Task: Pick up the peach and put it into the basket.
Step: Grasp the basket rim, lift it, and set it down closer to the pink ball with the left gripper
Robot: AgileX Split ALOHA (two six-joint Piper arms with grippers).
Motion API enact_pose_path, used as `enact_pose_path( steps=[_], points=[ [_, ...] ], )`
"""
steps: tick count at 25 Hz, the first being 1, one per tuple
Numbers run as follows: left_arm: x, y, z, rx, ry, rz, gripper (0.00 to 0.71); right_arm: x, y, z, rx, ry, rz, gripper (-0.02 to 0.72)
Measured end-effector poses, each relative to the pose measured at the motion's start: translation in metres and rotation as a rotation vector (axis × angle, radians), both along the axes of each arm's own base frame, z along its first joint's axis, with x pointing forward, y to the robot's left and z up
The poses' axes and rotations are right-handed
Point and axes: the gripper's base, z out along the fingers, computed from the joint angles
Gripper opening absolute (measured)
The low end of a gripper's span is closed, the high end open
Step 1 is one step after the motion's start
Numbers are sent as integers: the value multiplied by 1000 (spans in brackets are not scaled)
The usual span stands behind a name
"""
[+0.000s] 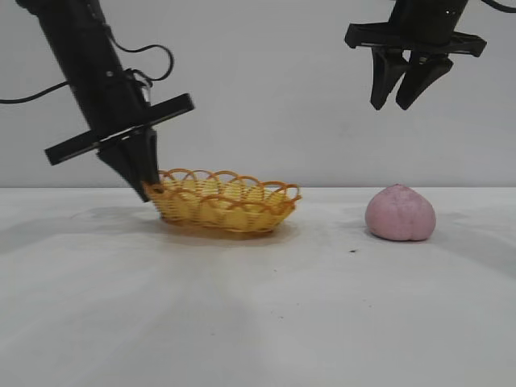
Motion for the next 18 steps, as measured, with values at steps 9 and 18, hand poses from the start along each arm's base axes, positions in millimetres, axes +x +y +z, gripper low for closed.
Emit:
enact_pose_path(
  steps=[9, 18],
  points=[
    [-25, -35, -18, -88, 65, 117, 0, -2, 0, -1, -7, 29, 3, 240],
    [-62, -23, -24, -118, 25, 140, 0, -2, 0, -1, -7, 30, 4, 240]
  ],
)
